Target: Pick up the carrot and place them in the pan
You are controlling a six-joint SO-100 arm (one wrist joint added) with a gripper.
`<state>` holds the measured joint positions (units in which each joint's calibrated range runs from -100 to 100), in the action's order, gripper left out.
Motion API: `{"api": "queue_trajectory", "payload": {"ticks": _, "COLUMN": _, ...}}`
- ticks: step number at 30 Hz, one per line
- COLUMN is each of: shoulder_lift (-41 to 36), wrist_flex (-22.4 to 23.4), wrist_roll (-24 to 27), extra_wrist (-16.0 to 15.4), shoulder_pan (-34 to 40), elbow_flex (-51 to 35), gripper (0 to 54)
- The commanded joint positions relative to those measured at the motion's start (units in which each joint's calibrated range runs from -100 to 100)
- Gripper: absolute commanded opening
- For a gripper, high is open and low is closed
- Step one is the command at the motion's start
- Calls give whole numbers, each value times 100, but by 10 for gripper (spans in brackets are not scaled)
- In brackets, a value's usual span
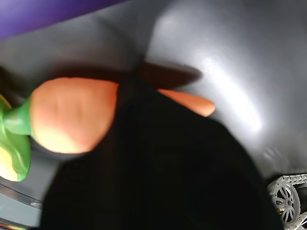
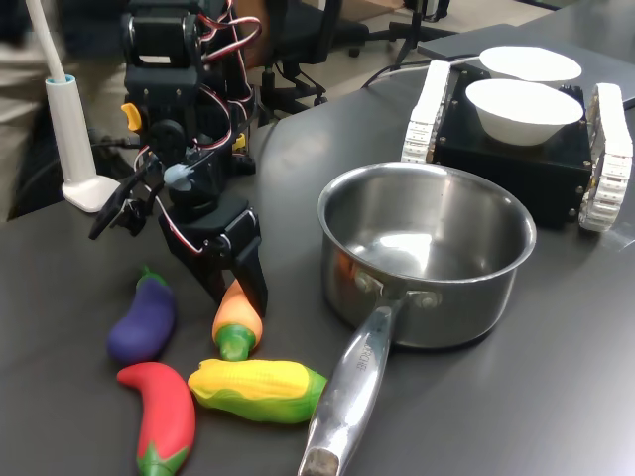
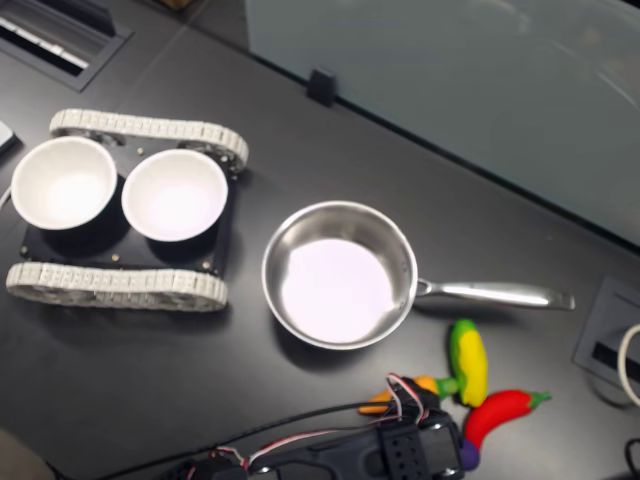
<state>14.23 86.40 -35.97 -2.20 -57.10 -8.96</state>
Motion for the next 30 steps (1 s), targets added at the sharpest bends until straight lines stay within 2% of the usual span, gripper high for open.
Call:
{"api": "queue_trajectory", "payload": {"ticks": 1, "shoulder_lift": -280, "wrist_flex": -226, "wrist_roll": 10, "extra_wrist": 178, "shoulder_pan": 21, "elbow_flex": 164, "gripper": 34}}
{"api": "queue_trajectory", "payload": {"ticks": 4, "shoulder_lift": -381, "wrist_flex": -320, "wrist_roll": 29, "extra_wrist": 178, "shoulder_pan": 21, "elbow_flex": 319, "gripper": 2}}
{"api": "queue_trajectory", "payload": {"ticks": 15, "shoulder_lift": -828, "wrist_flex": -337, "wrist_roll": 200, "extra_wrist": 162, "shoulder_pan": -1, "elbow_flex": 501, "gripper": 2}}
{"api": "queue_trajectory", "payload": {"ticks": 23, "shoulder_lift": -1579, "wrist_flex": -218, "wrist_roll": 357, "extra_wrist": 153, "shoulder_pan": -36, "elbow_flex": 691, "gripper": 2}}
{"api": "queue_trajectory", "payload": {"ticks": 30, "shoulder_lift": -1967, "wrist_flex": 4, "wrist_roll": 591, "extra_wrist": 128, "shoulder_pan": -59, "elbow_flex": 273, "gripper": 2}}
